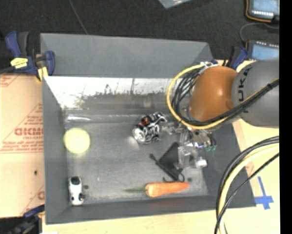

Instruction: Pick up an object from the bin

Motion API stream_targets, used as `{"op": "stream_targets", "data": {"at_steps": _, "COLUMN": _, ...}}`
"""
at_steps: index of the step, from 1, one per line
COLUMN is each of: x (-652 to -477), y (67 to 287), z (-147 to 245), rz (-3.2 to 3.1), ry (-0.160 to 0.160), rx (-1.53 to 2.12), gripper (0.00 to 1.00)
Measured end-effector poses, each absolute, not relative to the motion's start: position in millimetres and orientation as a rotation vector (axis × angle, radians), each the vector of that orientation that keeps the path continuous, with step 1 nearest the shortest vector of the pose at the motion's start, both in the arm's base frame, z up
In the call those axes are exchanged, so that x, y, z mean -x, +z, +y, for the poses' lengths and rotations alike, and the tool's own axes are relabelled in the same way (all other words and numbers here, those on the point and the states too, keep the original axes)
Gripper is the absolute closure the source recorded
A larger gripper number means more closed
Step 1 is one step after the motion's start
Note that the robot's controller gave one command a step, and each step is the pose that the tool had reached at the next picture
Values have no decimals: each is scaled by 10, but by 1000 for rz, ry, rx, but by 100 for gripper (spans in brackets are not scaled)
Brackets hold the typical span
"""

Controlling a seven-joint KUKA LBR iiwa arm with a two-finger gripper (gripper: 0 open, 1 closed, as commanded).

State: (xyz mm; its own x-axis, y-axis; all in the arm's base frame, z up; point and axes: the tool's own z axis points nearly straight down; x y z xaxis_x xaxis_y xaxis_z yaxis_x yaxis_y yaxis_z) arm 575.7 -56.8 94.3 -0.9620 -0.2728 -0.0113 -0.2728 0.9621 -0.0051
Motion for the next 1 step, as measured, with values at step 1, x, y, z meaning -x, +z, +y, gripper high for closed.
{"op": "stream_targets", "data": {"at_steps": 1, "x": -5695, "y": 714, "z": -726, "rz": 3072, "ry": -9, "rx": 542, "gripper": 100}}
